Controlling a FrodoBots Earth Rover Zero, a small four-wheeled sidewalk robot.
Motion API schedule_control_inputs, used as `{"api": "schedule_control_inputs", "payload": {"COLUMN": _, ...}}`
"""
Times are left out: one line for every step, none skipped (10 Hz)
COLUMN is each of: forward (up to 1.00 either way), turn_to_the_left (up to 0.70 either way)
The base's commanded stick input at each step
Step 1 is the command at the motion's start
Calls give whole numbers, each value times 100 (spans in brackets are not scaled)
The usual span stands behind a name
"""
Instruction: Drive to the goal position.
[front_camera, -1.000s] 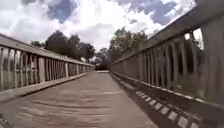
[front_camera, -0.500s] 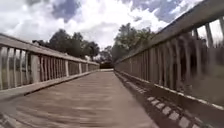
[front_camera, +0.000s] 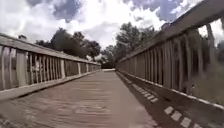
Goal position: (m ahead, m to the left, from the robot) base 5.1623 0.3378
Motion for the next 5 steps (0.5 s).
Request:
{"api": "schedule_control_inputs", "payload": {"forward": 85, "turn_to_the_left": 0}}
{"api": "schedule_control_inputs", "payload": {"forward": 85, "turn_to_the_left": 0}}
{"api": "schedule_control_inputs", "payload": {"forward": 85, "turn_to_the_left": 14}}
{"api": "schedule_control_inputs", "payload": {"forward": 85, "turn_to_the_left": 33}}
{"api": "schedule_control_inputs", "payload": {"forward": 85, "turn_to_the_left": 23}}
